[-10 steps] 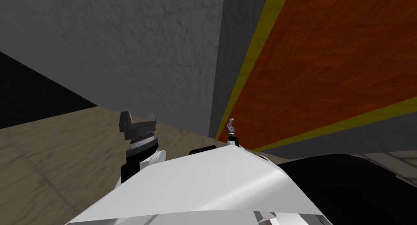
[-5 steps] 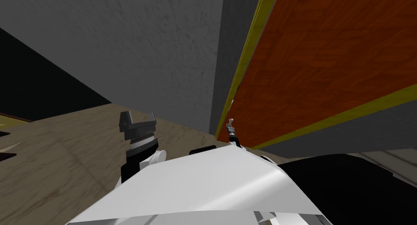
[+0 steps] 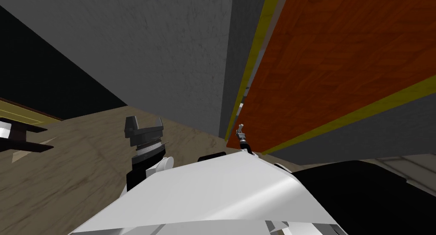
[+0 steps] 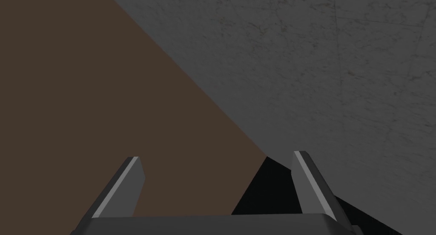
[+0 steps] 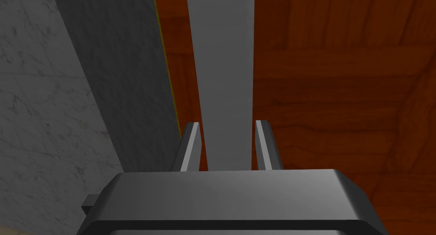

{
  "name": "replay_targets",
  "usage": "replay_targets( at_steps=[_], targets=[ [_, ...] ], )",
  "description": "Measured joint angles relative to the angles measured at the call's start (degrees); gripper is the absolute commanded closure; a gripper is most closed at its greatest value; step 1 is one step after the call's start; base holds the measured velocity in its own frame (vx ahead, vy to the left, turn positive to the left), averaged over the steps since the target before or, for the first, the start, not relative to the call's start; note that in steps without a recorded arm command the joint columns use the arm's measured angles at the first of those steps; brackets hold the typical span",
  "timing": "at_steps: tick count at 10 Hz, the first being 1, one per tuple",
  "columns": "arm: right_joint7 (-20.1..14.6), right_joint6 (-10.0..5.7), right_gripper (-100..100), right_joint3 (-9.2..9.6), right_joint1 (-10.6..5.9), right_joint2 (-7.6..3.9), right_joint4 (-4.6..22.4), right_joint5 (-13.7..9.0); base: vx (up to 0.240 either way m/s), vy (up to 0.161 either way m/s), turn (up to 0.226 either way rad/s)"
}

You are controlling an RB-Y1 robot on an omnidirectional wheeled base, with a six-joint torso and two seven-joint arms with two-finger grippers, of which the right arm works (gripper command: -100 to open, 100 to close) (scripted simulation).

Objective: Pull the door open

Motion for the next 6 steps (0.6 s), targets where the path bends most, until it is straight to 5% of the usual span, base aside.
replay_targets(
  at_steps=[6],
  targets=[
    [-4.04,-1.8,100,4.07,2.07,-3.34,-1.76,2.1,-0.22,-0.026,0.093]
  ],
)
